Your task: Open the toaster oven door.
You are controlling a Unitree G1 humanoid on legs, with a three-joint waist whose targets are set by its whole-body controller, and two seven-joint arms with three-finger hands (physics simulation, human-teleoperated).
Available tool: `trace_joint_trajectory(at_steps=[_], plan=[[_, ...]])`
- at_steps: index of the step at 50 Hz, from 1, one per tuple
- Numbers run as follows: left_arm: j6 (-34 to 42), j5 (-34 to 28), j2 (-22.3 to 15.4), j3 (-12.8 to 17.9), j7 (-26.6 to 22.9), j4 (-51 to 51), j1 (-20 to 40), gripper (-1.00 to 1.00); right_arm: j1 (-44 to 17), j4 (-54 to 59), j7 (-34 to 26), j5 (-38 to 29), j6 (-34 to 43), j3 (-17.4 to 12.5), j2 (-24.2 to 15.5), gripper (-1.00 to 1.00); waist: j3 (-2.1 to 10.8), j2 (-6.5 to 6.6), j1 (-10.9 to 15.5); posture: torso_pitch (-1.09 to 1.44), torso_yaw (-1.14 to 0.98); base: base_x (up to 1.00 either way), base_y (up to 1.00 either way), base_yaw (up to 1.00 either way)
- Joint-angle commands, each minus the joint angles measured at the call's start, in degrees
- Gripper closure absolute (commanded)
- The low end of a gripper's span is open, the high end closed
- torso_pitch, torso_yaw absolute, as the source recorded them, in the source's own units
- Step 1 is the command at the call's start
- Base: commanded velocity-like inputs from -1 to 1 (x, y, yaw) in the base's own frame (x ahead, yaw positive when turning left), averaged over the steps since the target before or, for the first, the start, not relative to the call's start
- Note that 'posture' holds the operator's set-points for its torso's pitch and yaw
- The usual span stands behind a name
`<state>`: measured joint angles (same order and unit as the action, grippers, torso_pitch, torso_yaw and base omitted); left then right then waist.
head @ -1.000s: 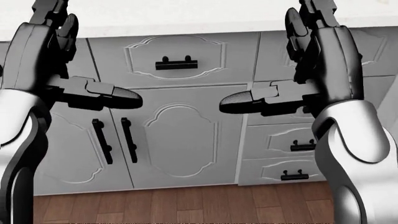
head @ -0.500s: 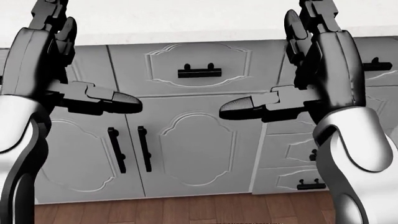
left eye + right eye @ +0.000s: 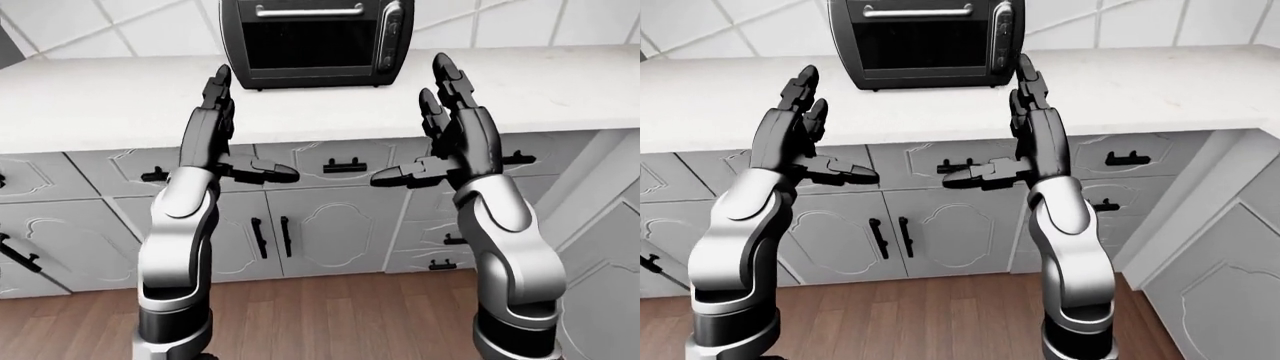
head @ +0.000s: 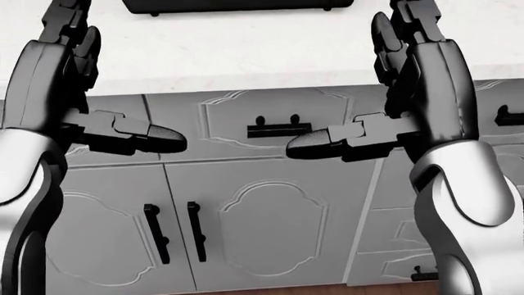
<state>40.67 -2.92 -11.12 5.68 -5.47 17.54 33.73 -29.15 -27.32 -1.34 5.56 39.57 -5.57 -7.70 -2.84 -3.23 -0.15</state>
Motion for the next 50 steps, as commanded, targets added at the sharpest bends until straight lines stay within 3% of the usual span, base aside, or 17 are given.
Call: trace_joint_trajectory(at_steps=[1, 8, 11, 13, 14, 15, 16, 19, 27, 35, 37, 39, 41, 46, 48, 49, 50], plan=[[-1.7, -0.6, -0.9, 1.5, 0.6, 2.3, 2.2, -1.0, -2.1, -2.0, -0.1, 0.0, -1.8, 0.3, 0.0, -1.0, 1.75, -0.32, 0.2, 0.0, 0.0, 0.36, 0.32, 0.0], [-1.9, -0.6, -0.8, 1.7, 0.7, 2.9, 1.3, -1.0, -1.1, -2.1, -0.3, -0.3, -2.7, 0.5, 0.2, -1.0, 1.57, 2.12, -0.6, 0.0, 0.0, 0.36, 0.41, 0.0], [-2.4, -0.7, -0.8, 1.7, 0.9, 2.5, 1.3, -1.0, -0.9, -2.6, -0.3, -0.4, -2.5, 0.4, 0.3, -1.0, 2.13, 5.2, -0.8, 0.0, 0.0, 0.32, 0.43, 0.0], [-2.0, -0.7, -1.0, 1.9, 0.9, 3.0, 1.4, -1.0, -0.9, -3.3, -0.2, -0.5, -2.1, 0.3, 0.2, -1.0, 3.7, 9.38, -0.4, 0.0, 0.0, 0.21, 0.45, 0.0], [-1.8, -0.7, -1.1, 2.0, 0.9, 3.2, 1.4, -1.0, -1.0, -3.3, -0.1, -0.6, -2.1, 0.4, 0.2, -1.0, 3.23, 7.08, 0.0, 0.0, 0.0, 0.13, 0.45, 0.0], [-1.3, -0.6, -1.3, 2.2, 0.8, 3.8, 1.4, -1.0, -1.0, -3.4, -0.1, -0.6, -2.3, 0.5, 0.3, -1.0, 2.44, 8.42, 0.1, 0.0, 0.0, 0.12, 0.45, 0.0], [-0.8, -0.6, -1.4, 2.4, 0.9, 4.3, 1.5, -1.0, -1.0, -3.7, -0.1, -0.7, -2.1, 0.5, 0.3, -1.0, 1.89, 8.16, 0.7, 0.0, 0.0, 0.1, 0.45, 0.0], [0.1, -0.3, -1.9, 2.6, 1.0, 5.2, 1.9, -1.0, -2.0, -4.5, 0.1, -0.6, -1.1, 0.6, 0.2, -1.0, 2.84, 6.09, 0.9, 0.0, 0.0, 0.04, 0.41, 0.0], [0.2, -0.1, -2.2, 2.8, 1.1, 5.3, 2.1, -1.0, -2.6, -4.7, -0.1, -0.7, -0.8, 0.6, 0.1, -1.0, 2.44, 0.97, 1.3, 0.0, 0.0, 0.02, 0.36, 0.0], [1.0, 0.4, -2.7, 3.2, 0.9, 6.1, 2.2, -1.0, -5.0, -0.9, 0.4, -2.4, -3.2, 2.0, 1.2, -1.0, 2.67, 1.41, 0.1, 0.0, 0.0, 0.0, 0.33, 0.0], [1.0, 0.4, -2.8, 3.3, 1.0, 6.4, 1.9, -1.0, -4.1, -3.2, -0.1, -2.0, -1.7, 1.3, 0.8, -1.0, 1.16, 2.94, -0.7, 0.0, 0.0, 0.0, 0.03, 0.0], [1.0, 0.4, -2.9, 3.3, 1.0, 6.4, 1.9, -1.0, -5.5, -5.4, -0.1, -1.0, 1.8, 0.2, 0.1, -1.0, 1.98, 7.46, -0.9, 0.0, 0.0, 0.0, 0.04, 0.0], [0.8, 0.4, -2.8, 3.2, 1.0, 6.3, 1.6, -1.0, -3.0, -5.5, -0.3, -1.1, -0.6, 0.7, 0.3, -1.0, 0.98, 5.34, -0.2, 0.0, 0.0, 0.0, 0.03, 0.0], [0.6, 0.4, -2.6, 3.2, 1.1, 6.4, 1.3, -1.0, -2.9, -6.5, 0.1, -0.4, -0.2, 0.1, 0.1, -1.0, 1.84, 0.55, 0.7, 0.0, 0.0, 0.0, 0.02, 0.0], [0.4, 0.4, -2.5, 3.1, 1.2, 6.4, 1.2, -1.0, -2.9, -7.1, 0.3, 0.2, 0.2, -0.2, 0.1, -1.0, 1.81, 1.64, 0.6, 0.0, 0.0, 0.0, 0.0, 0.0], [0.4, 0.3, -2.5, 3.1, 1.2, 6.4, 1.1, -1.0, -2.9, -7.0, 0.5, 0.3, -0.3, 0.0, 0.0, -1.0, 3.56, 2.04, 0.6, 0.0, 0.0, 0.19, 0.0, 0.0], [0.2, 0.2, -2.4, 3.0, 1.2, 6.2, 1.0, -1.0, -3.0, -6.5, 0.7, 0.3, -0.8, 0.3, 0.2, -1.0, 1.85, 2.45, 0.7, 0.0, 0.0, 0.19, 0.0, 0.0]])
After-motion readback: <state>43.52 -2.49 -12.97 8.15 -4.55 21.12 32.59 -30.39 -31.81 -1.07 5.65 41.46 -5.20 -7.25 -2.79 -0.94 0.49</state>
